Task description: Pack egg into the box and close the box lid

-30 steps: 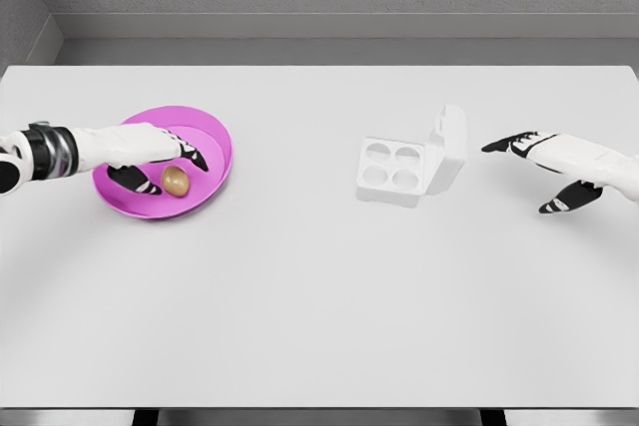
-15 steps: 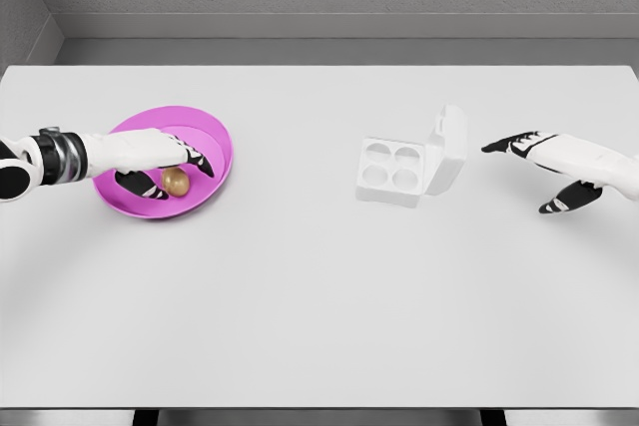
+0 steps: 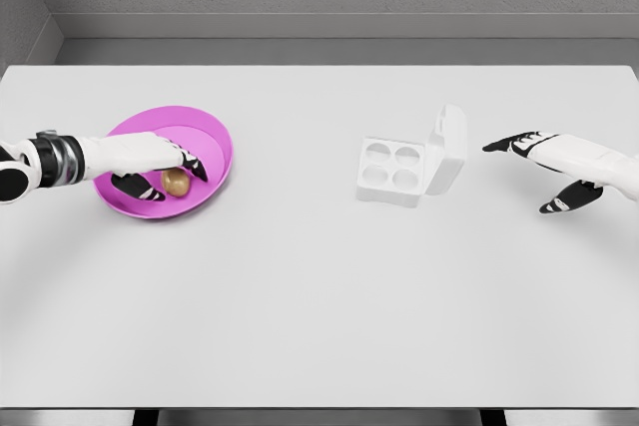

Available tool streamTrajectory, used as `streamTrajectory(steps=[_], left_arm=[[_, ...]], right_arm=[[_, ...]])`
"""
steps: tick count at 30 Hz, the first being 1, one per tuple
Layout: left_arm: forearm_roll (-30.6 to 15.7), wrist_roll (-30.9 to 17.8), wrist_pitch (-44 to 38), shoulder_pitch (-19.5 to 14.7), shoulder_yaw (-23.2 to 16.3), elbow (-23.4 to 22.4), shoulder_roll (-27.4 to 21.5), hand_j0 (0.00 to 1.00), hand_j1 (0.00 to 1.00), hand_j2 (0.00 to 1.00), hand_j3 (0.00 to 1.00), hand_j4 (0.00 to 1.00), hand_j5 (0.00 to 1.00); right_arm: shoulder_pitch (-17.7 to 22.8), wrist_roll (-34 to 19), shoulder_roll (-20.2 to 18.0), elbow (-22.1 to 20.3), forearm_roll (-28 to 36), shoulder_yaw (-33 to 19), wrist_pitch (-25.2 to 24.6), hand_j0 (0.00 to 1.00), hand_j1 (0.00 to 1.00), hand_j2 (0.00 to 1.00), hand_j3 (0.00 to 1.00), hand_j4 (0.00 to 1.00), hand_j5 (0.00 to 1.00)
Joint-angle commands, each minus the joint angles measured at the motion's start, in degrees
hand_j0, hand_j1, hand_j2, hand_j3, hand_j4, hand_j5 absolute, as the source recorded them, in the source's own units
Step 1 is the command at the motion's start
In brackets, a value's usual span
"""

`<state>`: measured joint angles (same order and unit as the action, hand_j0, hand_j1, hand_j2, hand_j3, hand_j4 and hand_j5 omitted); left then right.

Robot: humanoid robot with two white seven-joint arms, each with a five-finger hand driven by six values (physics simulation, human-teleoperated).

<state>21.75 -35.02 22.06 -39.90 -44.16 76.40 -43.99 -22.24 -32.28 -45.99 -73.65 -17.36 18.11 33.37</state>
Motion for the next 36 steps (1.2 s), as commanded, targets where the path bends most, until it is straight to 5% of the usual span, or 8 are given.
streamTrajectory(steps=[1, 17, 36], left_arm=[[-0.1, 0.0, -0.1, 0.0, -0.1, 0.0, 0.0, 0.70, 0.70, 0.70, 0.70, 0.70, 0.70], [-0.2, 0.0, 0.7, 0.4, 0.6, 0.2, -0.4, 0.39, 0.39, 0.39, 0.39, 0.39, 0.39], [-0.2, 0.0, 0.3, 1.5, 7.0, 4.4, 0.0, 0.33, 0.33, 0.33, 0.33, 0.33, 0.33]], right_arm=[[0.0, 0.0, -0.1, 0.1, 0.4, -0.1, -0.1, 1.00, 1.00, 1.00, 1.00, 1.00, 1.00], [0.0, 0.0, -0.1, 0.1, 0.4, -0.1, -0.2, 1.00, 1.00, 1.00, 1.00, 1.00, 1.00], [0.0, -0.1, -0.1, 0.1, 0.4, -0.1, -0.2, 1.00, 1.00, 1.00, 1.00, 1.00, 1.00]])
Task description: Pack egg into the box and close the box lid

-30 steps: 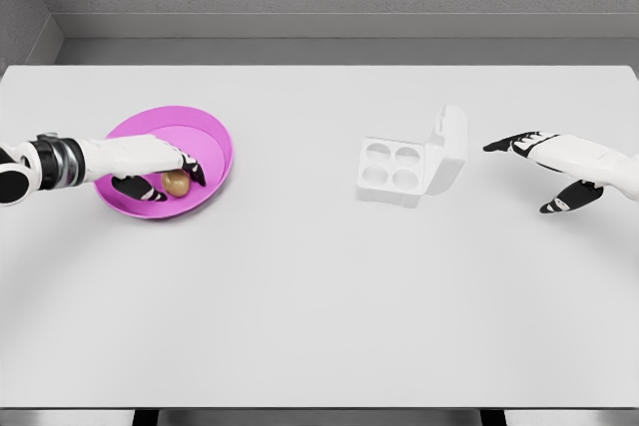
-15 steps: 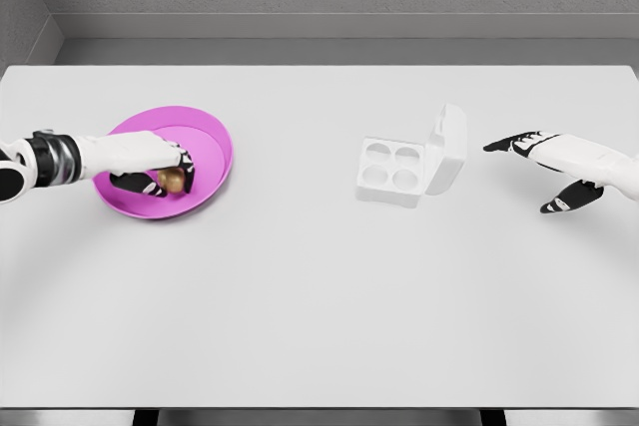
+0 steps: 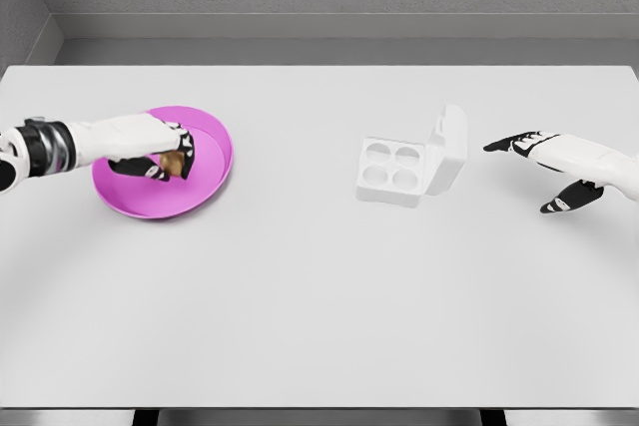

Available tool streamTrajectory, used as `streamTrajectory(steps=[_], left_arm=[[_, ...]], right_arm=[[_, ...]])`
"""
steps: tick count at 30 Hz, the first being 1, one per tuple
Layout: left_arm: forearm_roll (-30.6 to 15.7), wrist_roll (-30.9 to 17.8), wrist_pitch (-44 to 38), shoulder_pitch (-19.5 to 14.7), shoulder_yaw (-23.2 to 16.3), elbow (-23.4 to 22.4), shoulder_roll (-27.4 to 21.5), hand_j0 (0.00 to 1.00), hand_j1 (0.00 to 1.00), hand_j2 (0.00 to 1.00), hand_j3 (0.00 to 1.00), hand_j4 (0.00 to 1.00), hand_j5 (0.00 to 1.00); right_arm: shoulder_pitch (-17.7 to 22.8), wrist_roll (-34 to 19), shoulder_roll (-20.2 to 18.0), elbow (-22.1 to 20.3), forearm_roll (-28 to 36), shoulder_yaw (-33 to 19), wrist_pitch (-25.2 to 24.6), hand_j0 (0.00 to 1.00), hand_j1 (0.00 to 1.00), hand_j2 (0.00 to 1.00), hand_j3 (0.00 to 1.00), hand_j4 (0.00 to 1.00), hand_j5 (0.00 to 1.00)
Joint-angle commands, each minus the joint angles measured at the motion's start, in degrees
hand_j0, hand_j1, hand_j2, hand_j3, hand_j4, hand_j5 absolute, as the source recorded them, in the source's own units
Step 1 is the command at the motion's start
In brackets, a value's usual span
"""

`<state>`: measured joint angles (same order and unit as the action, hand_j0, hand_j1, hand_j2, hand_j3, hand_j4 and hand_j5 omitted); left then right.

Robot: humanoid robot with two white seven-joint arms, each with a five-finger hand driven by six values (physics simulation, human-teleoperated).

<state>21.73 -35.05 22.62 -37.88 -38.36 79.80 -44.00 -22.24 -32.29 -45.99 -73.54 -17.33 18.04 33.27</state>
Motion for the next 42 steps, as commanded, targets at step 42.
streamTrajectory(steps=[42], left_arm=[[0.0, 0.0, 0.1, 0.5, 4.9, 7.7, 18.9, 0.30, 0.30, 0.30, 0.30, 0.30, 0.30]], right_arm=[[-0.1, 0.0, -0.1, -0.4, 0.4, 0.0, -0.1, 1.00, 1.00, 1.00, 1.00, 1.00, 1.00]])
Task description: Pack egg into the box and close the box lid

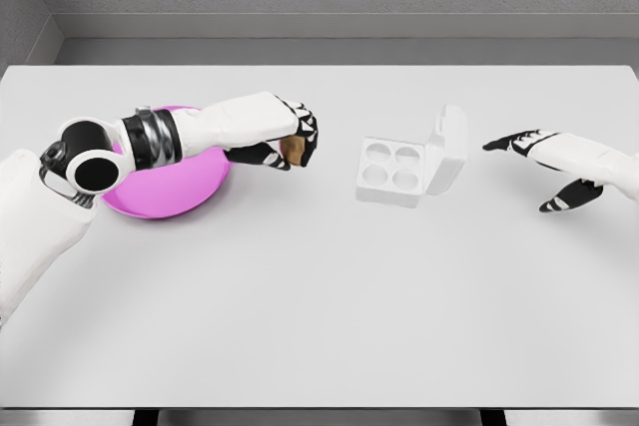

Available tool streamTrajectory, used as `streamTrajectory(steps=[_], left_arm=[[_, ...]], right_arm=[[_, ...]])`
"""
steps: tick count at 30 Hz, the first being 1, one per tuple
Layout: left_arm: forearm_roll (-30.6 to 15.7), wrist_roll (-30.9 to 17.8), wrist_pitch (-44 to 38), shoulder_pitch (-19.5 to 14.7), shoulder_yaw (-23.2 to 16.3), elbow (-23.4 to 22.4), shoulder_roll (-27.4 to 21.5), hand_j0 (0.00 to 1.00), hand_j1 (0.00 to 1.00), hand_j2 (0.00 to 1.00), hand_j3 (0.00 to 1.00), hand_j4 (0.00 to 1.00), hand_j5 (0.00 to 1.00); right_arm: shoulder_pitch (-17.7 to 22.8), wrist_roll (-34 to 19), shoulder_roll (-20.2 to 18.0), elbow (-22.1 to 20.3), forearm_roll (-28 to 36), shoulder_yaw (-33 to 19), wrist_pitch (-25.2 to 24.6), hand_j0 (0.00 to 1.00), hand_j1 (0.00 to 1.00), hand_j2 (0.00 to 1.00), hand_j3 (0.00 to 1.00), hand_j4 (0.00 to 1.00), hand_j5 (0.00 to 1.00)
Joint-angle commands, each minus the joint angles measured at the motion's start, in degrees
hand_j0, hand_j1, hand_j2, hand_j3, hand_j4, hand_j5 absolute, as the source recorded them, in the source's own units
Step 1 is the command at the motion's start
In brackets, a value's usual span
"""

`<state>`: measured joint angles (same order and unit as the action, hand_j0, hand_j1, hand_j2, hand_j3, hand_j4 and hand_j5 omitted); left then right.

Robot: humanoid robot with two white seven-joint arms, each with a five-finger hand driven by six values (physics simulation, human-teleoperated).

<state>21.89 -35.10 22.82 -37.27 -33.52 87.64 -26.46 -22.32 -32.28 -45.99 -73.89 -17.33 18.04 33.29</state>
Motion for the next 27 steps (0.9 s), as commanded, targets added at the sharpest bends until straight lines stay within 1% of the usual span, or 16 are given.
streamTrajectory(steps=[1, 9, 13, 15, 16, 20, 27], left_arm=[[-0.2, 0.1, -0.1, -0.1, 0.0, -0.1, 1.9, 0.30, 0.30, 0.30, 0.30, 0.30, 0.30], [0.7, 0.1, -0.8, 0.0, 0.0, -0.5, 6.1, 0.30, 0.30, 0.30, 0.30, 0.30, 0.30], [2.6, 0.1, -0.7, -0.1, 0.0, -2.2, 8.6, 0.30, 0.30, 0.30, 0.30, 0.30, 0.30], [2.9, 0.1, -0.8, -0.1, -0.1, -2.3, 8.9, 0.30, 0.30, 0.30, 0.30, 0.30, 0.30], [3.1, 0.1, -0.8, -0.1, 0.0, -2.7, 9.8, 0.30, 0.30, 0.30, 0.30, 0.30, 0.30], [4.8, 0.1, -0.8, -0.5, 0.0, -6.9, 13.0, 0.30, 0.30, 0.30, 0.30, 0.30, 0.30], [6.0, 0.1, -0.8, -2.5, -0.1, -12.5, 18.2, 0.30, 0.30, 0.30, 0.30, 0.30, 0.30]], right_arm=[[0.1, 0.0, -0.1, 0.0, 0.4, 0.0, -0.2, 1.00, 1.00, 1.00, 1.00, 1.00, 1.00], [0.1, 0.0, -0.1, -0.1, 0.4, 0.0, -0.1, 1.00, 1.00, 1.00, 1.00, 1.00, 1.00], [0.1, 0.0, -0.1, -0.3, 0.4, 0.0, -0.1, 1.00, 1.00, 1.00, 1.00, 1.00, 1.00], [0.1, 0.0, -0.1, -0.3, 0.4, -0.1, -0.1, 1.00, 1.00, 1.00, 1.00, 1.00, 1.00], [0.1, 0.0, -0.1, -0.3, 0.4, 0.0, -0.1, 1.00, 1.00, 1.00, 1.00, 1.00, 1.00], [0.1, 0.0, -0.1, -0.2, 0.4, 0.0, -0.2, 1.00, 1.00, 1.00, 1.00, 1.00, 1.00], [0.1, 0.0, -0.1, 0.1, 0.4, -0.1, -0.2, 1.00, 1.00, 1.00, 1.00, 1.00, 1.00]])
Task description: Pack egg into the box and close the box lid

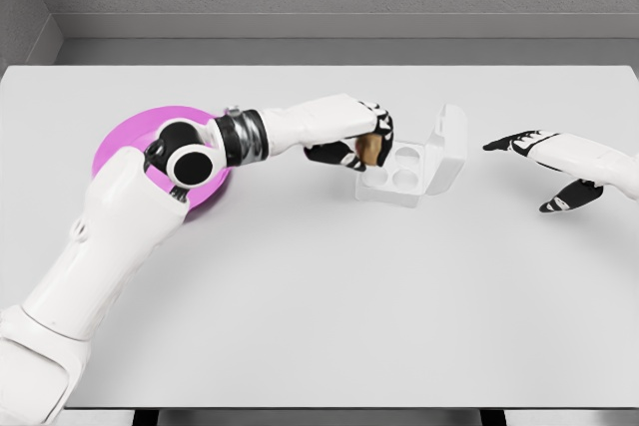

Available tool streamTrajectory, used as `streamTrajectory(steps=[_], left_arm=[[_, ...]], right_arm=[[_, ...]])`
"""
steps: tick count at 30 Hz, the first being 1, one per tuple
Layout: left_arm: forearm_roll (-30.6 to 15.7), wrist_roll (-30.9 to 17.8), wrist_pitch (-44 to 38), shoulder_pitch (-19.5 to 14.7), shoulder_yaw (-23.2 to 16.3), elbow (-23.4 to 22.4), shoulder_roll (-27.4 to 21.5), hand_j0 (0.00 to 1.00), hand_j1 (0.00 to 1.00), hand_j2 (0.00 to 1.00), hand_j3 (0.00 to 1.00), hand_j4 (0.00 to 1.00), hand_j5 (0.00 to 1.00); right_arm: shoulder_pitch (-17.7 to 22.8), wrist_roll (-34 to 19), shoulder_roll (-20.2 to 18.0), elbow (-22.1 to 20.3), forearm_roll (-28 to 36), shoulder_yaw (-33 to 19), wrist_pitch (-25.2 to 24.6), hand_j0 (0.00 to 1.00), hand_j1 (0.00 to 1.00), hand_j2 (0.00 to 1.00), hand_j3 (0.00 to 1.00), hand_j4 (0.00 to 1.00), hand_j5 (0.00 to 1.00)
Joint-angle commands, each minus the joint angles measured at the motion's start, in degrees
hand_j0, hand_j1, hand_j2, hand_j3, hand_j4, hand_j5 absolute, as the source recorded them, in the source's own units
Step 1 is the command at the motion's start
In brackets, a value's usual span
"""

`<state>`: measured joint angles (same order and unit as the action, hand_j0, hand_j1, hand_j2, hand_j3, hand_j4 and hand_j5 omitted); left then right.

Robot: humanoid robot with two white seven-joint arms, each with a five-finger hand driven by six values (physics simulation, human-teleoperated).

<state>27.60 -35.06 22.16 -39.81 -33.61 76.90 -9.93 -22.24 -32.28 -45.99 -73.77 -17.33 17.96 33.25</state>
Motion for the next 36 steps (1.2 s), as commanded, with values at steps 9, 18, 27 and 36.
streamTrajectory(steps=[9, 18, 27, 36], left_arm=[[1.8, 0.1, 0.1, -1.9, 0.0, -6.5, 6.0, 0.30, 0.30, 0.30, 0.30, 0.30, 0.30], [1.9, 0.1, 0.1, -3.7, 0.0, -10.6, 7.8, 0.31, 0.31, 0.31, 0.31, 0.31, 0.31], [1.9, 0.1, 0.4, -4.8, 0.0, -13.3, 8.9, 0.35, 0.35, 0.35, 0.35, 0.35, 0.35], [1.9, 0.1, 0.4, -4.8, 0.1, -12.8, 8.4, 0.64, 0.64, 0.64, 0.64, 0.64, 0.64]], right_arm=[[0.0, 0.0, -0.1, 0.0, 0.4, 0.0, -0.2, 1.00, 1.00, 1.00, 1.00, 1.00, 1.00], [0.0, 0.0, -0.1, 0.0, 0.4, 0.0, -0.1, 1.00, 1.00, 1.00, 1.00, 1.00, 1.00], [0.0, 0.0, -0.2, 0.0, 0.4, 0.0, -0.1, 1.00, 1.00, 1.00, 1.00, 1.00, 1.00], [0.0, 0.0, -0.2, -0.1, 0.4, 0.0, -0.1, 1.00, 1.00, 1.00, 1.00, 1.00, 1.00]])
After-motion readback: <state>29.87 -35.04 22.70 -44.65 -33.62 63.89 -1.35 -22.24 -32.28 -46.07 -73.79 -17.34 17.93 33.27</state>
